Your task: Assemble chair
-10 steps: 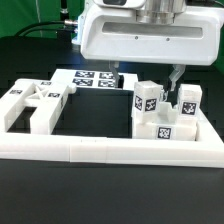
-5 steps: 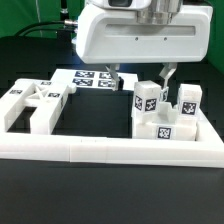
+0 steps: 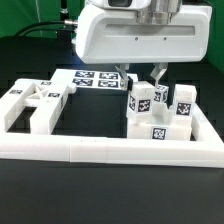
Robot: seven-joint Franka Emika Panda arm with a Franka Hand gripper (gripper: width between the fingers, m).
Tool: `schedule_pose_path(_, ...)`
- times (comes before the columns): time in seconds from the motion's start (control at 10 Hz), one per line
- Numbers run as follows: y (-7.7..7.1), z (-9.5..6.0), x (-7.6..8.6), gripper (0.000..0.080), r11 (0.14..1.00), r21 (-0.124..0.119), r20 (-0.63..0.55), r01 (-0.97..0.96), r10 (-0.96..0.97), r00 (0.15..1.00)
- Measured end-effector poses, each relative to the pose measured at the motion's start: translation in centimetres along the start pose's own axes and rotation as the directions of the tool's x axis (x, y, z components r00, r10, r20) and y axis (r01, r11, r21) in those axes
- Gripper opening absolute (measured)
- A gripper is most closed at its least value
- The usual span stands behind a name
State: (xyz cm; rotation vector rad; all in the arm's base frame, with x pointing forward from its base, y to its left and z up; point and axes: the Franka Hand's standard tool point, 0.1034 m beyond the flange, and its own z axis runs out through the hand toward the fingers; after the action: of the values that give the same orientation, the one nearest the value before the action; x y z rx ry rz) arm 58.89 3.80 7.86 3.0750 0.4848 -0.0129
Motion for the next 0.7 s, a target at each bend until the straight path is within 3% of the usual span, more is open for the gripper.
schedule_pose_path(0.4,0.00,0.00,0.00,0.0284,0.996,0.000,0.000,-0.085,0.085,0.996)
schedule_pose_path(0.7,-0.12,0.03,-0.04,0.0284,0.937,0.004,0.001,-0.349,0.349,0.937)
